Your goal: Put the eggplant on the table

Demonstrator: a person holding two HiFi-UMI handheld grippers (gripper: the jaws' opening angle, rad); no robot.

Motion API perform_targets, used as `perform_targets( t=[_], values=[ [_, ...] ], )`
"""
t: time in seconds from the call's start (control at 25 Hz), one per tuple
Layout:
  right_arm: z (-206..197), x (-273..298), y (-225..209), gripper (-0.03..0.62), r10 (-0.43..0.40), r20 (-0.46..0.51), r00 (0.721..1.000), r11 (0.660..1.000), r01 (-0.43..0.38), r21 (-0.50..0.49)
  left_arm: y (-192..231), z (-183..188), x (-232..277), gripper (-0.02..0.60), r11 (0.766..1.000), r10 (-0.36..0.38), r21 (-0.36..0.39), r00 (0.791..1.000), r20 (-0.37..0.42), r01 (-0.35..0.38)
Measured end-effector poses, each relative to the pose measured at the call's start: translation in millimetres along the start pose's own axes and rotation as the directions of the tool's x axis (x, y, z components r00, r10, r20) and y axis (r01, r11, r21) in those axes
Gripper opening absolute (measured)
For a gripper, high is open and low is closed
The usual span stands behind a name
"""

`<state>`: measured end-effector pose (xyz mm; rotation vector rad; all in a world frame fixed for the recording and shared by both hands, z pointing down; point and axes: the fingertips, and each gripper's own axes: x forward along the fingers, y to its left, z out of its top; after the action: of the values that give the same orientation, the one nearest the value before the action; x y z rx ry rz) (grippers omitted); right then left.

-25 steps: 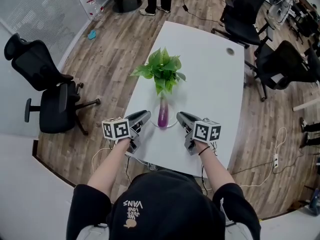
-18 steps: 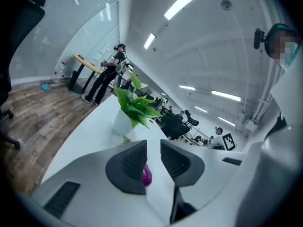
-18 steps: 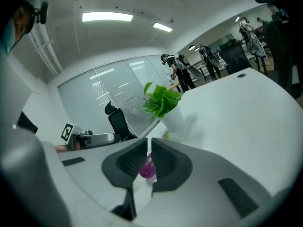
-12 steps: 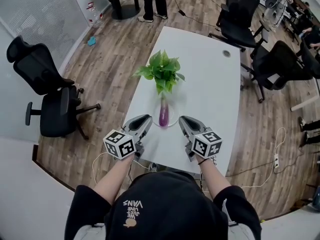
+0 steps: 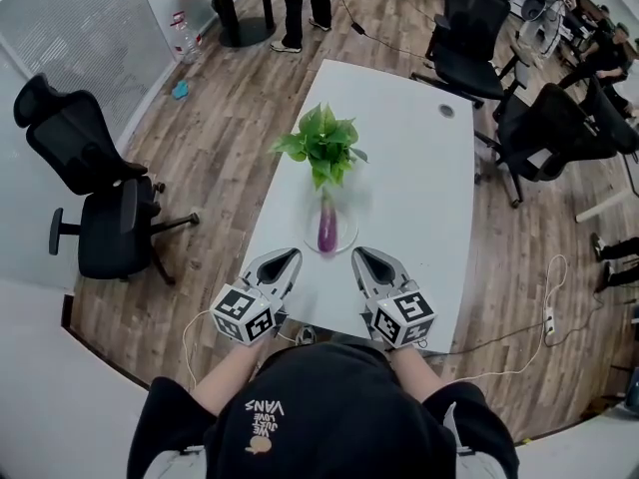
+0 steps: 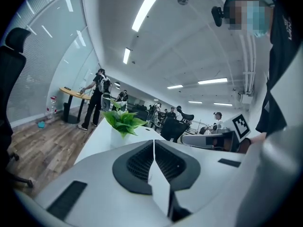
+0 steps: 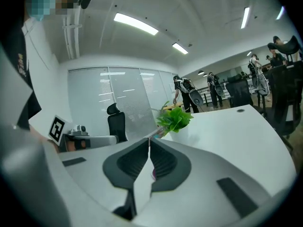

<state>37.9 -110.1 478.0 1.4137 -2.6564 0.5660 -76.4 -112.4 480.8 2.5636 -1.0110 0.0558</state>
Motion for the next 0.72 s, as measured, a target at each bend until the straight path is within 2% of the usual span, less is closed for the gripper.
perform_targets(
  t=[0.28, 0.72],
  values=[
    [-1.1, -9.4, 14.0, 0.021, -0.008, 0.010, 1.000, 1.000, 0.008, -0.011, -11.4, 1.7, -17.0, 0.012, 0.999, 0.016, 0.034, 1.000, 0.021, -0.017],
    [-1.8, -9.0, 16.1, 0.018, -0.016, -0.002, 1.000, 1.000, 0.016, -0.020, -9.6, 1.4, -21.6, 0.011, 0.999, 0.010, 0.033, 1.000, 0.019, -0.010]
  ],
)
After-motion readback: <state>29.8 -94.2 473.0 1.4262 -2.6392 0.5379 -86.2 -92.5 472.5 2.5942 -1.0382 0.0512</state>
